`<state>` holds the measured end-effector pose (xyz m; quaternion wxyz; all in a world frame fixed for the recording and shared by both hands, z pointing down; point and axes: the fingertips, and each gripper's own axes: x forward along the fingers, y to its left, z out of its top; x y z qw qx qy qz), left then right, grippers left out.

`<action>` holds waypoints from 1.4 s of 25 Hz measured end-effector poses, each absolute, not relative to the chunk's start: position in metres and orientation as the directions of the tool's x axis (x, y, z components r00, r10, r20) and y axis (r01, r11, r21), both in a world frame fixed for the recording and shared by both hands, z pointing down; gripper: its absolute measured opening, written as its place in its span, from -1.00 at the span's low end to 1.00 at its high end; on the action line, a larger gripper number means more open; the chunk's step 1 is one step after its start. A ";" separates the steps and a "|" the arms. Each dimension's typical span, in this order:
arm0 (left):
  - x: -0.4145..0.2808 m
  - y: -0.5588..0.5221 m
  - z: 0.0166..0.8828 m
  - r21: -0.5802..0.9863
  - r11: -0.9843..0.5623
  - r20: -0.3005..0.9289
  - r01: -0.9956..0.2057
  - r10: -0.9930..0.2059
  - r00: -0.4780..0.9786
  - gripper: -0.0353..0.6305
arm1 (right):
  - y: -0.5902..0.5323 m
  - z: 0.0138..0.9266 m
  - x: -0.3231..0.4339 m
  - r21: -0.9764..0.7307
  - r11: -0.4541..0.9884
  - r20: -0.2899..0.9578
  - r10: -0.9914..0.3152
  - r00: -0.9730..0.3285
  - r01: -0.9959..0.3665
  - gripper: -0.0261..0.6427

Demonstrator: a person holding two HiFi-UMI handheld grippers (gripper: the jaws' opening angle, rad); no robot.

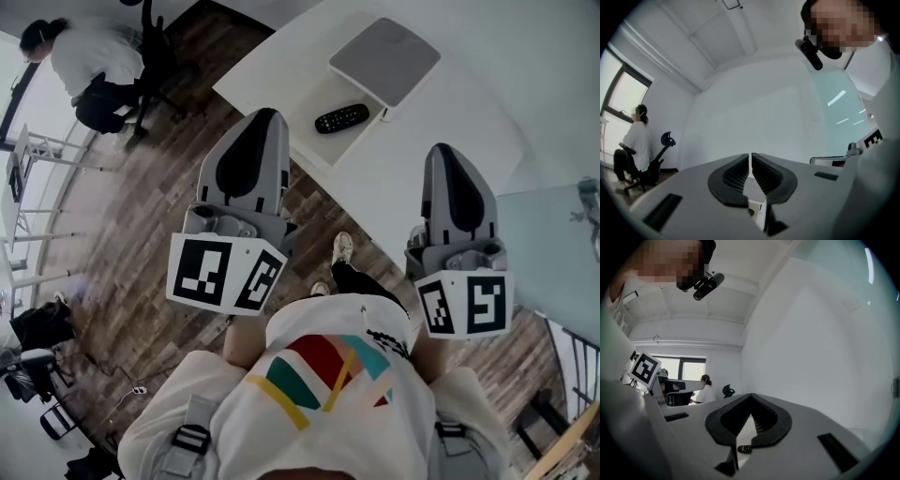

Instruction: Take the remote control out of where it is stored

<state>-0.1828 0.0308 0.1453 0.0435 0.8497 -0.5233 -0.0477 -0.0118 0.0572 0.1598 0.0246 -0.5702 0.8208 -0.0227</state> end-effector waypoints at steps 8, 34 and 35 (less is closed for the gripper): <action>-0.159 -0.005 0.139 0.129 -0.451 -0.020 -0.883 -0.891 0.453 -0.88 | 0.018 0.164 0.012 -0.135 0.361 -0.019 -0.932 -0.362 -0.923 -0.92; -0.153 -0.060 0.139 0.086 -0.536 0.021 -0.840 -0.842 0.539 -0.88 | -0.028 0.144 -0.004 -0.119 0.359 -0.054 -0.933 -0.355 -0.926 -0.92; -0.150 -0.061 0.145 0.084 -0.542 0.035 -0.836 -0.837 0.546 -0.88 | -0.027 0.148 -0.002 -0.122 0.353 -0.048 -0.936 -0.350 -0.928 -0.92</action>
